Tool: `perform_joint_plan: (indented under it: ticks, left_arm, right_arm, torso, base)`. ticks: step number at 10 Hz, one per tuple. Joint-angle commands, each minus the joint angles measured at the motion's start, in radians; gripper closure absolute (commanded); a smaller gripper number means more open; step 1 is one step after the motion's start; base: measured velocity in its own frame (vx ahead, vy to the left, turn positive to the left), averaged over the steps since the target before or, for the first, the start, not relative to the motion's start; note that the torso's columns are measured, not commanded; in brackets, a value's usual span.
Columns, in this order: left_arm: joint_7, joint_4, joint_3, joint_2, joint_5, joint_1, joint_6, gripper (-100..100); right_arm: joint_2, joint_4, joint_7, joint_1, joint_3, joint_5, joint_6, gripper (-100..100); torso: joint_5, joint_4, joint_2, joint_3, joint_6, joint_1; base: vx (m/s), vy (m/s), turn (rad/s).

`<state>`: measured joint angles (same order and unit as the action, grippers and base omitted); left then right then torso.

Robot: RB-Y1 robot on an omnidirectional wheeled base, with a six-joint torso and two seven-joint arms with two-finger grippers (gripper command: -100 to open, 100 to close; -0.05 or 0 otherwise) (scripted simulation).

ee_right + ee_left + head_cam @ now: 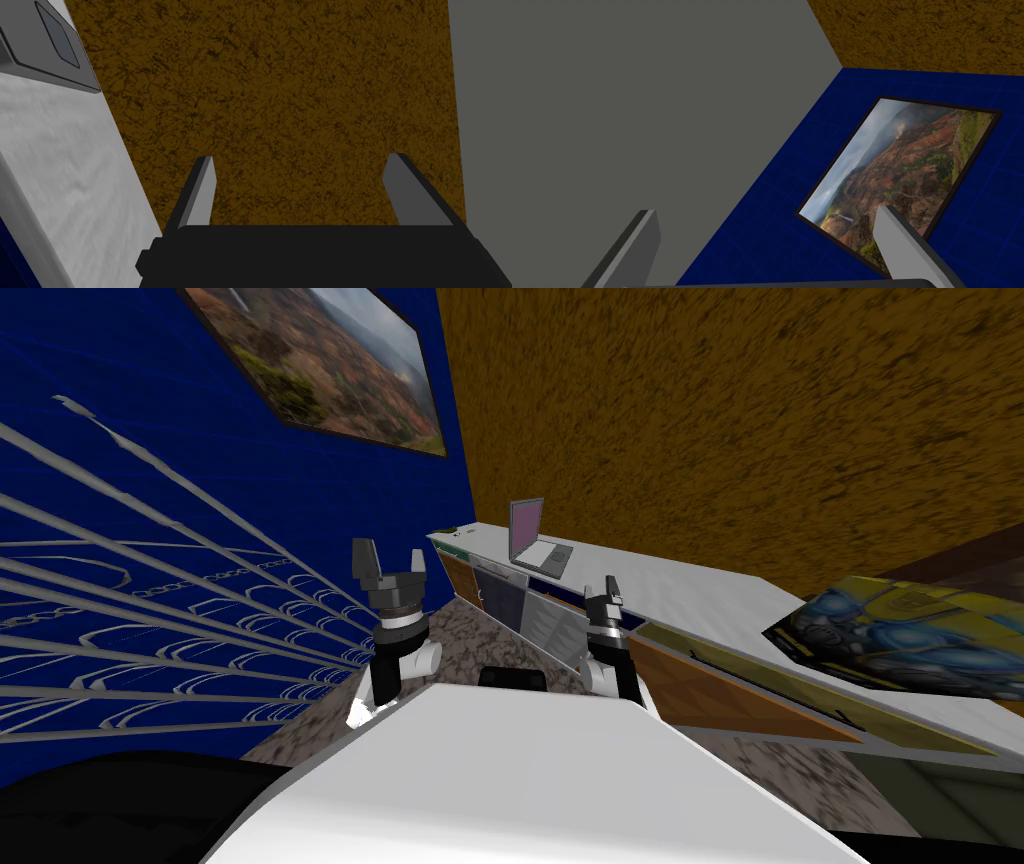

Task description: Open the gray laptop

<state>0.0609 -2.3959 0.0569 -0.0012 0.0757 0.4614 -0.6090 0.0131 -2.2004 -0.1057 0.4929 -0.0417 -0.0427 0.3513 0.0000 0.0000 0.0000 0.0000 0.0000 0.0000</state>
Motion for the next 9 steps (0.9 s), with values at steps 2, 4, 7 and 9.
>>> perform_joint_plan:
  ticks: [2, 4, 7, 9]
  left_arm:
    - [0.0, 0.0, 0.0, 0.0, 0.0, 0.0, 0.0, 0]
    - [0.0, 0.0, 0.0, 0.0, 0.0, 0.0, 0.0, 0]
    - [0.0, 0.0, 0.0, 0.0, 0.0, 0.0, 0.0, 0]
    - [0.0, 0.0, 0.0, 0.0, 0.0, 0.0, 0.0, 0]
  right_arm:
    - [0.0, 0.0, 0.0, 0.0, 0.0, 0.0, 0.0, 0]
    - [0.0, 0.0, 0.0, 0.0, 0.0, 0.0, 0.0, 0]
    - [0.0, 0.0, 0.0, 0.0, 0.0, 0.0, 0.0, 0]
    - [0.0, 0.0, 0.0, 0.0, 0.0, 0.0, 0.0, 0]
  torso:
    - [0.0, 0.105, 0.104, -0.209, 0.0, 0.0]
    - [0.0, 0.248, 0.248, -0.497, 0.0, 0.0]
    - [0.0, 0.47, 0.47, -0.939, 0.0, 0.0]
    - [0.0, 0.617, 0.618, -1.234, 0.0, 0.0]
  base:
    - [0.0, 0.0, 0.0]
    - [0.0, 0.0, 0.0]
    - [0.0, 0.0, 0.0]
    - [0.0, 0.0, 0.0]
